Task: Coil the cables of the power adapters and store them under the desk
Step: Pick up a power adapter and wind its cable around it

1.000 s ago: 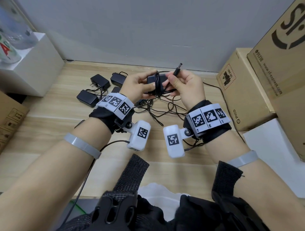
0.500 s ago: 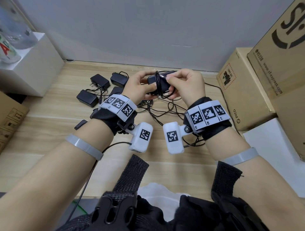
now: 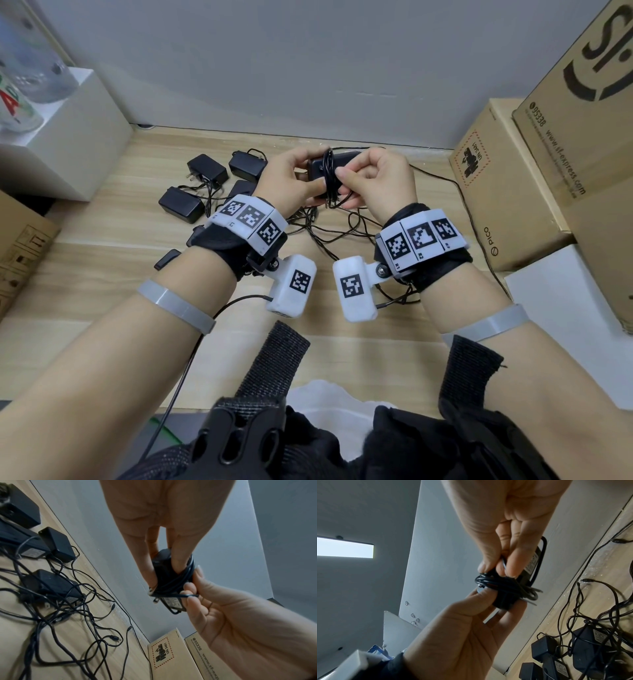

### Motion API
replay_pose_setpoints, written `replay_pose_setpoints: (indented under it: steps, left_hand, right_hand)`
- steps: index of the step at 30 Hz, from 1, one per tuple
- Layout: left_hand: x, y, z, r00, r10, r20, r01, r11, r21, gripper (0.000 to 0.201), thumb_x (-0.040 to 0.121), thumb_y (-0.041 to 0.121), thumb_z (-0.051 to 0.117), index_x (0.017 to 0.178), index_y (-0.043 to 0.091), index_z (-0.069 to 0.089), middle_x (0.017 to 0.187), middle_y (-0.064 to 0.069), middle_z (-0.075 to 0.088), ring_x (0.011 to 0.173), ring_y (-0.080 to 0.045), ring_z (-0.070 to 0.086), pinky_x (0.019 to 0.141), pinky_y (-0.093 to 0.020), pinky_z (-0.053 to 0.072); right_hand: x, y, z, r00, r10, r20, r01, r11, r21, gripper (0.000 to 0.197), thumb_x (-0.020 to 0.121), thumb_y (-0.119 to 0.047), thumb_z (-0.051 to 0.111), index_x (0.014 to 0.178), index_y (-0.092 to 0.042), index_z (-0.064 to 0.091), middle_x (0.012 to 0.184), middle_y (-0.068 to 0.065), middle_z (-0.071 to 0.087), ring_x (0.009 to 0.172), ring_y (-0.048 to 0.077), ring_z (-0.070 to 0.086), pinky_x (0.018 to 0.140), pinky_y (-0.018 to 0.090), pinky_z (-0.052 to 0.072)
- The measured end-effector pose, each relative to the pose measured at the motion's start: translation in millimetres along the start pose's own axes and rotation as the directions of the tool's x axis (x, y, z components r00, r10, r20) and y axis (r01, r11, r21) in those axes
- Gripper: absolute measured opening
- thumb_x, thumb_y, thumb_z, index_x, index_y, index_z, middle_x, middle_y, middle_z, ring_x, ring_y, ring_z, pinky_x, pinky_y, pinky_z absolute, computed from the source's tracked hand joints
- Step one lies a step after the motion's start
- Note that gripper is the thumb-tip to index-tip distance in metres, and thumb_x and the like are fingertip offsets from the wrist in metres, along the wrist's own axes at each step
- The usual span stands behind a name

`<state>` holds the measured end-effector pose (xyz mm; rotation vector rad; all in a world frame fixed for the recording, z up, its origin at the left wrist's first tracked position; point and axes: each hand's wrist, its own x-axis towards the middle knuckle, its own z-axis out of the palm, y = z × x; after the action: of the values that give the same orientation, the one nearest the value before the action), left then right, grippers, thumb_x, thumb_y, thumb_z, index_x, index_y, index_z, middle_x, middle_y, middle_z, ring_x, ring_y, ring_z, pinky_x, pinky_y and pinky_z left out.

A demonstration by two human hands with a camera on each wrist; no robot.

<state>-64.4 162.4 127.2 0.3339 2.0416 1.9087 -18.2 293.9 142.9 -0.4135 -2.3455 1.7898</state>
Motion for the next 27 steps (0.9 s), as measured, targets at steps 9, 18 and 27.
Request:
replay_pose_setpoints:
  steps: [9,18,27]
  left_hand:
    - [1,0,2,1.000,0.008,-0.003,-0.008,0.998,0.061,0.049,0.084,-0.010,0.056,0.129,0.009,0.052,0.086,0.007,0.057,0.068,-0.004,0.061,0.071,-0.032,0.059]
    - [0,-5,-1,0.999,0.005,0.044,-0.006,0.999,0.041,0.044,0.090,-0.010,0.046,0.132,0.004,0.046,0.087,0.006,0.055,0.057,0.005,0.061,0.063,-0.021,0.057]
    - [3,-4,-4,0.996,0.027,0.087,-0.035,0.994,0.102,0.036,0.095,-0.003,0.040,0.129,0.005,0.047,0.089,0.003,0.054,0.072,-0.008,0.061,0.065,-0.025,0.057]
  right_hand:
    - [2,0,7,0.999,0.006,-0.042,-0.009,0.997,-0.080,0.024,0.087,-0.011,0.061,0.066,-0.020,0.052,0.057,0.000,0.061,0.039,0.010,0.059,0.055,0.033,0.054]
    - [1,-7,10,1.000,0.006,0.015,-0.003,0.978,-0.210,0.025,0.089,-0.006,0.052,0.068,-0.020,0.051,0.059,0.000,0.060,0.033,0.003,0.052,0.040,0.016,0.044]
    - [1,-9,11,0.999,-0.035,0.025,0.041,0.960,-0.278,0.027,0.087,-0.006,0.055,0.066,-0.022,0.049,0.058,0.001,0.059,0.032,0.001,0.050,0.038,0.014,0.040]
